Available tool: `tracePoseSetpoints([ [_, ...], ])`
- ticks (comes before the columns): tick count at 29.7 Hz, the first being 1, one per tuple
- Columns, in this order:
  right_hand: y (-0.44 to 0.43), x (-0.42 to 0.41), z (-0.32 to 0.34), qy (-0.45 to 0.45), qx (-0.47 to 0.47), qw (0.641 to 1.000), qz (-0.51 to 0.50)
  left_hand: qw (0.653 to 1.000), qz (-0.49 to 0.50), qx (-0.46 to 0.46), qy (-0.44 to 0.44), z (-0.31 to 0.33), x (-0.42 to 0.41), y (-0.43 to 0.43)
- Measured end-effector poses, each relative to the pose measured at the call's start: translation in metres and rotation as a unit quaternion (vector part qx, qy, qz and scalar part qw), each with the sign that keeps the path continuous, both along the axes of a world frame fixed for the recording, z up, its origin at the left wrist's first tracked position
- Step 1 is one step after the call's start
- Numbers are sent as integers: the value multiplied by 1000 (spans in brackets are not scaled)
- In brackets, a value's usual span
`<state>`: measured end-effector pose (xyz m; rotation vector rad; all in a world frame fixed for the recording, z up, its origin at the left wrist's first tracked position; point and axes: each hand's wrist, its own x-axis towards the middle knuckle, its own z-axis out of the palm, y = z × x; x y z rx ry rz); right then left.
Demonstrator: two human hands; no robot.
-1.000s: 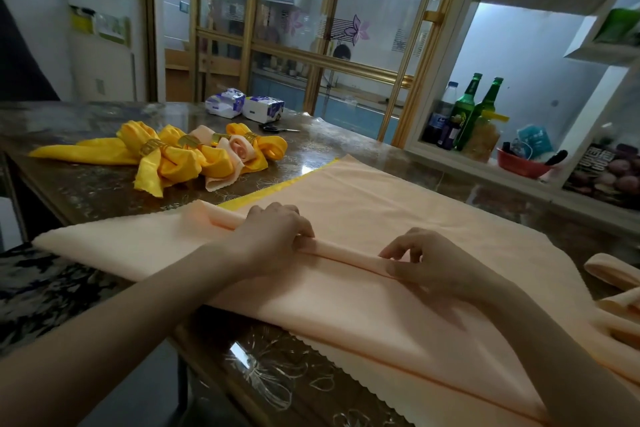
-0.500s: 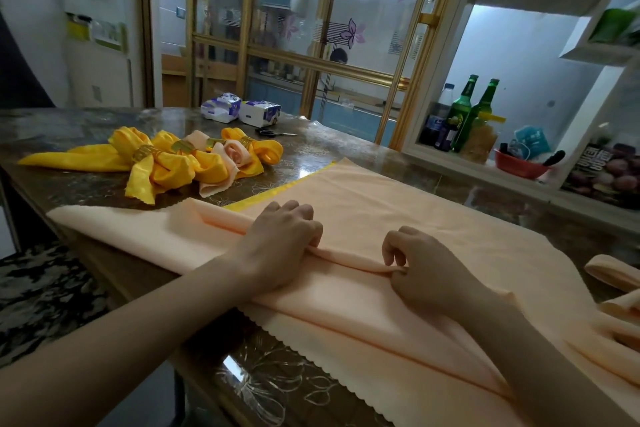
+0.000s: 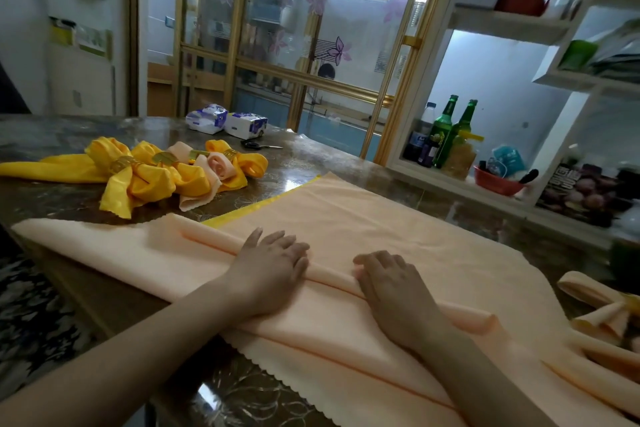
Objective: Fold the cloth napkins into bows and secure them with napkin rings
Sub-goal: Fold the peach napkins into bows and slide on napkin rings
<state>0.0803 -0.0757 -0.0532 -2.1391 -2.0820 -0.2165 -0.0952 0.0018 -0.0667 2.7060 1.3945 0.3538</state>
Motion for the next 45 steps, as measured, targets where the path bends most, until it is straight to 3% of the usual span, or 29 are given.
tracePoseSetpoints([
  [3, -2, 4, -3, 88, -38, 995, 5, 999, -4, -30, -12, 0, -2, 4],
  [7, -6, 9, -3, 160, 2, 987, 27, 998, -4, -27, -56, -5, -2, 5],
  [17, -20, 7, 6, 193, 43, 980, 22, 983, -56, 57, -168, -4, -9, 2],
  [24, -22, -6, 2, 71, 92, 990, 84, 968, -106, 125, -189, -3, -13, -5],
  [27, -26, -9, 7, 47, 70, 991, 102, 966, -131, 177, -135, 5, -17, -7],
  [30, -26, -11, 15, 41, 8, 995, 91, 972, -160, 147, -83, 11, -17, -15],
  [33, -25, -11, 20, 118, -60, 989, 66, 982, -149, 98, -62, 15, -16, -18],
  [36, -24, -10, 16, 178, -14, 982, 59, 985, -126, 17, -117, 14, -19, -15],
  [39, -21, -11, 2, 85, 66, 994, 32, 984, -76, -35, -160, 12, -16, -16],
  [42, -17, -13, -9, 31, 141, 987, 70, 990, -30, 6, -138, 9, -7, -20],
  [45, -18, -15, -12, 29, 58, 996, 59, 998, -20, -13, -58, 0, -3, -19],
])
